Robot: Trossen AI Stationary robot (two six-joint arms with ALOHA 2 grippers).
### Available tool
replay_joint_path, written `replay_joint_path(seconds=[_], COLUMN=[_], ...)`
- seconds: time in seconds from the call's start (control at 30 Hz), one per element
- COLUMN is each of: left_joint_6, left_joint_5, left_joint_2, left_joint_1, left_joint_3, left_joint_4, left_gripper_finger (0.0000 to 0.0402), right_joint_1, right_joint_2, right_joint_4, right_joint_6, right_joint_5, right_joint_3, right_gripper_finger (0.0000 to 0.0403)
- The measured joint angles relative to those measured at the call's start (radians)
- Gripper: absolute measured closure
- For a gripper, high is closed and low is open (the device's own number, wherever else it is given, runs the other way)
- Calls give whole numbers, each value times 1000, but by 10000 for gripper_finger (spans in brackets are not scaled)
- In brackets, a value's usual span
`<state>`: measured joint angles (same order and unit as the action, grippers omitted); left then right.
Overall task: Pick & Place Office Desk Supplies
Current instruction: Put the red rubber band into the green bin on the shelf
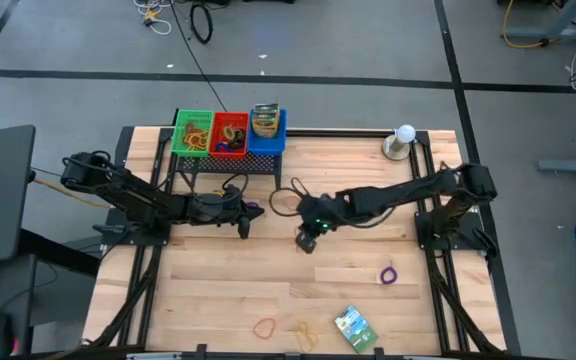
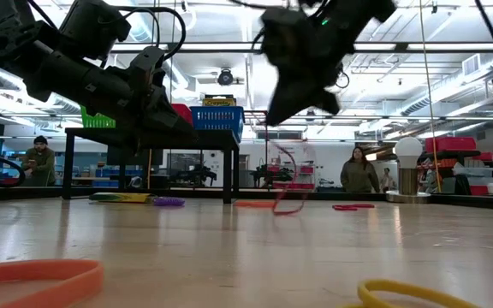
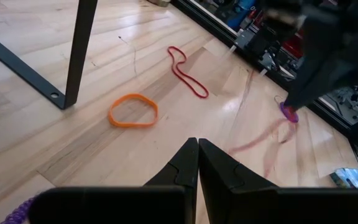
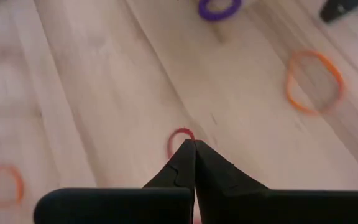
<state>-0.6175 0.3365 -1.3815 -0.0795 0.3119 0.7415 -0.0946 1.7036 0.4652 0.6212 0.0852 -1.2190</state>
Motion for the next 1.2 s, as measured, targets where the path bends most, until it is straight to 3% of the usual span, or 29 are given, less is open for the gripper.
replay_joint_path(seconds=[0.3, 0.5, 0.67, 0.93, 1.07, 1.2], left_joint_6=[0, 0, 0, 0, -36, -137], left_joint_5=[0, 1, 3, 4, 9, -39], left_joint_2=[0, 0, 0, 0, 0, 0], left_joint_1=[0, 8, 9, 13, 36, 71], left_joint_3=[0, 0, 0, 0, 0, 18], left_joint_4=[24, 115, 152, 180, 229, 240], left_gripper_finger=[383, 383, 383, 383, 383, 383], right_joint_1=[54, 65, 64, 84, 69, 36], right_joint_2=[208, 281, 261, 110, 60, 29], right_joint_4=[-332, -391, -350, -159, -107, -203], right_joint_6=[-32, -31, -26, -117, -184, -178], right_joint_5=[-97, -102, -91, -22, 23, 95], right_joint_3=[0, 0, 0, 0, 3, 91], right_gripper_finger=[399, 390, 341, 269, 281, 339])
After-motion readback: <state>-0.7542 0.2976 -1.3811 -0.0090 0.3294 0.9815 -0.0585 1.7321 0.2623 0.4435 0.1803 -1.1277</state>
